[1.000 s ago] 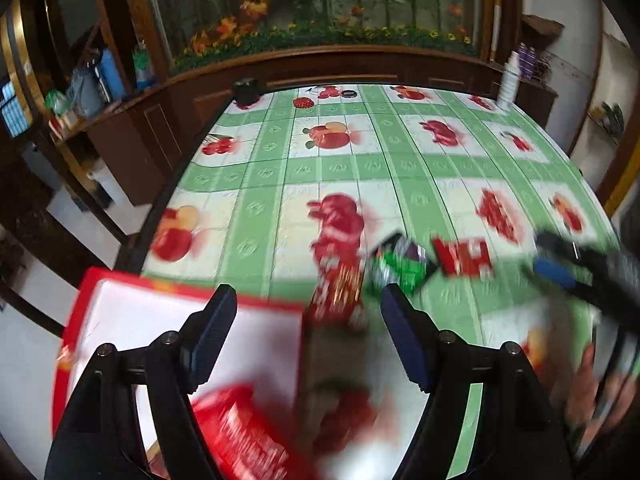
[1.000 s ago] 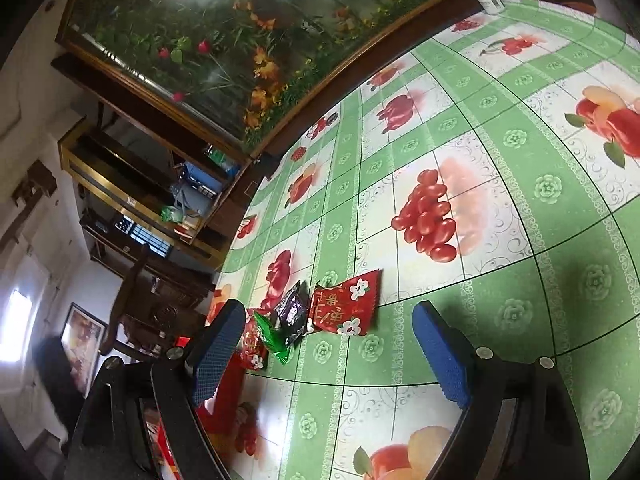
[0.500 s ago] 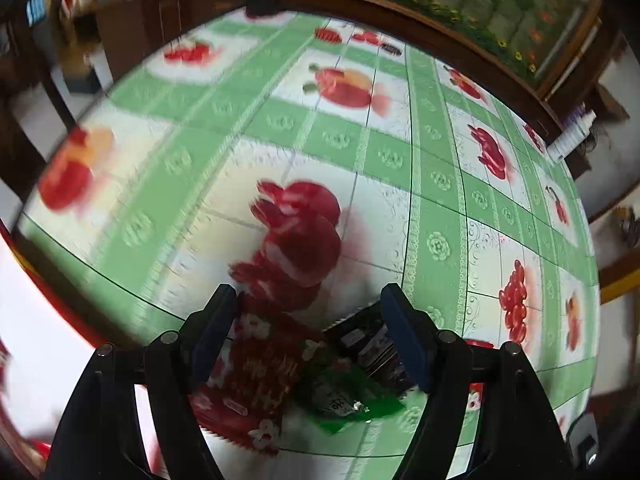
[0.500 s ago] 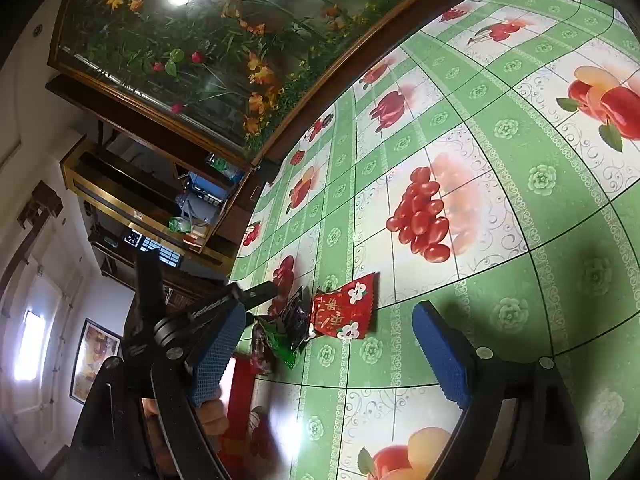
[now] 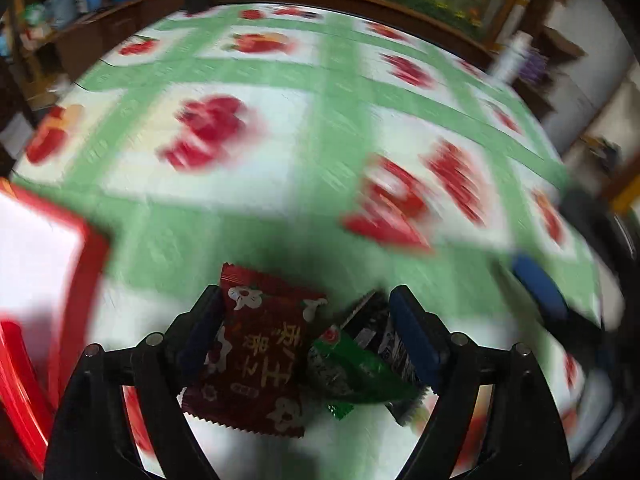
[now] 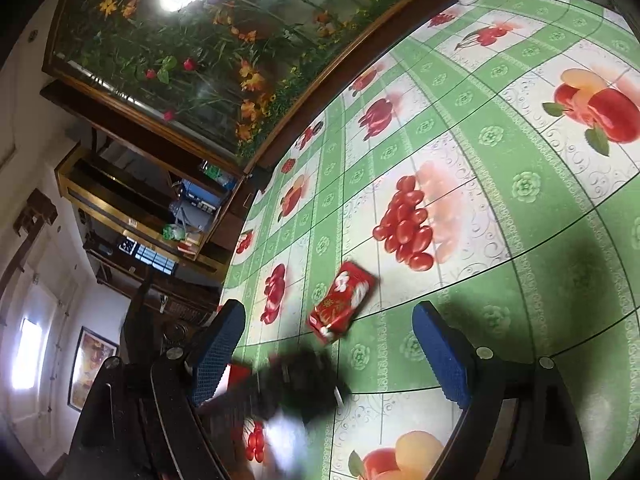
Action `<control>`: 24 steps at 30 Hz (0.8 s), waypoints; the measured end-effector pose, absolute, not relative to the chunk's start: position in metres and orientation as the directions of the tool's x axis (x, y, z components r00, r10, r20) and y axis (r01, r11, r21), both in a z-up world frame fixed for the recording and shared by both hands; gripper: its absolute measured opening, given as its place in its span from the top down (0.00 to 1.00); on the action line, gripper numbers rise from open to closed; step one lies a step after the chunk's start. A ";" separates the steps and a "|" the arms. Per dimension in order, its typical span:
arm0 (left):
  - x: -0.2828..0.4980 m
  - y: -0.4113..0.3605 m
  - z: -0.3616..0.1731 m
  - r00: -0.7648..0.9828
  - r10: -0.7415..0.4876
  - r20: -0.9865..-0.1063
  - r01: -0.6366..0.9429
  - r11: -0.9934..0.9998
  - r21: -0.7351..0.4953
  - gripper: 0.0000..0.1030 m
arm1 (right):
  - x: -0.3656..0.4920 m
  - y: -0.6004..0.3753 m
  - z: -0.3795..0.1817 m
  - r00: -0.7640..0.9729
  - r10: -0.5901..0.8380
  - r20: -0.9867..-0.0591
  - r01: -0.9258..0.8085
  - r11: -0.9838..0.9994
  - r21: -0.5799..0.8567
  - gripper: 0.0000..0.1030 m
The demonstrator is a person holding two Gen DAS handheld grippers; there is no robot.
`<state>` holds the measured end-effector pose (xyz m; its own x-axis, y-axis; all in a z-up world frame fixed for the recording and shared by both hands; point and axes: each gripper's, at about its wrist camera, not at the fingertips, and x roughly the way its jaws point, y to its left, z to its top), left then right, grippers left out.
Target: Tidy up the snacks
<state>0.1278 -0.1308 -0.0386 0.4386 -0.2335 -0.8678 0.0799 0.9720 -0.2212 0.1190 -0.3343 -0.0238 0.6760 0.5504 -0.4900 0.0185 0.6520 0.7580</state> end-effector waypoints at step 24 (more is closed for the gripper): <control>0.018 -0.090 0.008 0.568 -0.206 -0.797 0.340 0.941 -0.001 0.19 | 0.043 -0.347 0.011 0.662 0.591 -0.462 -0.149 0.707 0.691 0.15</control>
